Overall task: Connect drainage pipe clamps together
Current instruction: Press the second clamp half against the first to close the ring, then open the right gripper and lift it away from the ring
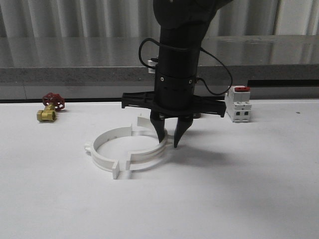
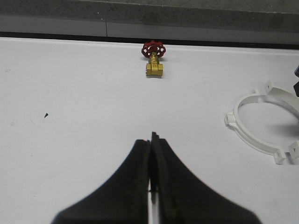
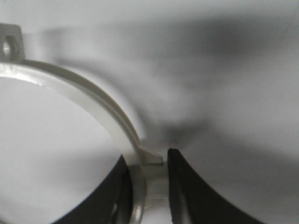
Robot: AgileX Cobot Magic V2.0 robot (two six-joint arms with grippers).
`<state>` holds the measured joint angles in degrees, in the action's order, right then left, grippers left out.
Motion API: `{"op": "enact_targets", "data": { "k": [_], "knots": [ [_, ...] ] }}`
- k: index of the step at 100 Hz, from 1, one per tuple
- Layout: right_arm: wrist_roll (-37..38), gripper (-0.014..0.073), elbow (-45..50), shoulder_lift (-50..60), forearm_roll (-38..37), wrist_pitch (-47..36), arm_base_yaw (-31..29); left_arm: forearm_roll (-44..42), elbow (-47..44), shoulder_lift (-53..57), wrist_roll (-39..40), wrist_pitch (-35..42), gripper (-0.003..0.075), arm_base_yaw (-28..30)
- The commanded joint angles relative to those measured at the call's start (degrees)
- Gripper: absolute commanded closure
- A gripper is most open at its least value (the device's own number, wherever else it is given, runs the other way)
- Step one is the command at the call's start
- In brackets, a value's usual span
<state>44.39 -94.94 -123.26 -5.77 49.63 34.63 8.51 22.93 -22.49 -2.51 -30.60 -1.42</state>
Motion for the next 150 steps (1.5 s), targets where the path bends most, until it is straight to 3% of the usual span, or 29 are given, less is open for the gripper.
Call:
{"op": "enact_targets", "data": {
  "k": [1,108,150],
  "knots": [
    [0.08,0.0596,-1.83,3.31,-0.10,-1.24,0.19,0.77,1.54,-0.34,0.05,4.17,0.0741,0.11],
    [0.08,0.0592,-1.83,0.64,2.19,-3.63,0.57,0.77,1.54,-0.34,0.05,4.17,0.0741,0.11],
    [0.08,0.0230,-1.83,0.64,2.19,-3.91,0.57,0.77,1.54,-0.34,0.05,4.17,0.0741,0.11]
  ]
}}
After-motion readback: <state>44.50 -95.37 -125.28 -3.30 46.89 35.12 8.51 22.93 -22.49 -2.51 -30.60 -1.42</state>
